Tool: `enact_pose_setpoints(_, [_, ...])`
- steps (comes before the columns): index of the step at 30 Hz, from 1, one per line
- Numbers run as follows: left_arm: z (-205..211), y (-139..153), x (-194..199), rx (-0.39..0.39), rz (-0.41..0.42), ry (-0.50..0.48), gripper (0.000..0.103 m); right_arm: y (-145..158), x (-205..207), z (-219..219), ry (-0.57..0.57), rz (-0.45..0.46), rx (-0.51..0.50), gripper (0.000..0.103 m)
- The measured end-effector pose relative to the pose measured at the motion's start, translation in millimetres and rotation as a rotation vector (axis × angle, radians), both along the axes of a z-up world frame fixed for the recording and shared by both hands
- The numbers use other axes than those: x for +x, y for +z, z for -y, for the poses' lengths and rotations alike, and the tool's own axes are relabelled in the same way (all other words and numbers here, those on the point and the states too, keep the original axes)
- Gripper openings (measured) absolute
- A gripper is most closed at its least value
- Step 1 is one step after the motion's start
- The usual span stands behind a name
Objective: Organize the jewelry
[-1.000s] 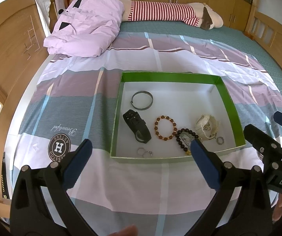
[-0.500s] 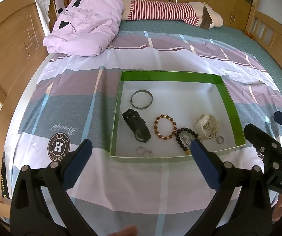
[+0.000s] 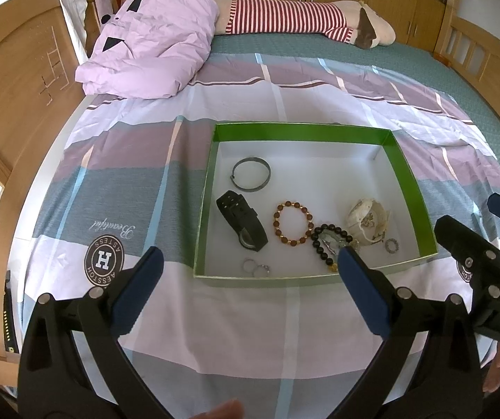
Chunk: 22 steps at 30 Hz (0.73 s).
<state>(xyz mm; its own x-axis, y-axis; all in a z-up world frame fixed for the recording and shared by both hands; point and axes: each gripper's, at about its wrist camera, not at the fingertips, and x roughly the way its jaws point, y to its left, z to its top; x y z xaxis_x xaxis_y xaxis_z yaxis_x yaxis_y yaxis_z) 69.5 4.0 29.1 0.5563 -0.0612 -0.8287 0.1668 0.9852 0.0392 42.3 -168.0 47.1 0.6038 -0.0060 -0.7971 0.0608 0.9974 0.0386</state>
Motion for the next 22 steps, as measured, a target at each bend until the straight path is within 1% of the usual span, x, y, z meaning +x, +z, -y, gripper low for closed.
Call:
enact_pose_setpoints(13, [-0.5, -1.2, -0.4, 0.004, 0.007, -0.002, 0.101, 0.5, 0.0, 0.2, -0.001, -0.001, 0.003, 0.102])
enact_pose_setpoints(18, [-0.6, -2.2, 0.5, -0.002, -0.005, -0.009, 0.101, -0.6, -0.7, 0.6, -0.005, 0.001, 0.002, 0.102])
enact_pose_setpoints(22, [0.6, -4.5, 2.2, 0.013, -0.012, -0.009, 0.101, -2.9, -1.1, 2.0, -0.006, 0.007, 0.001, 0.102])
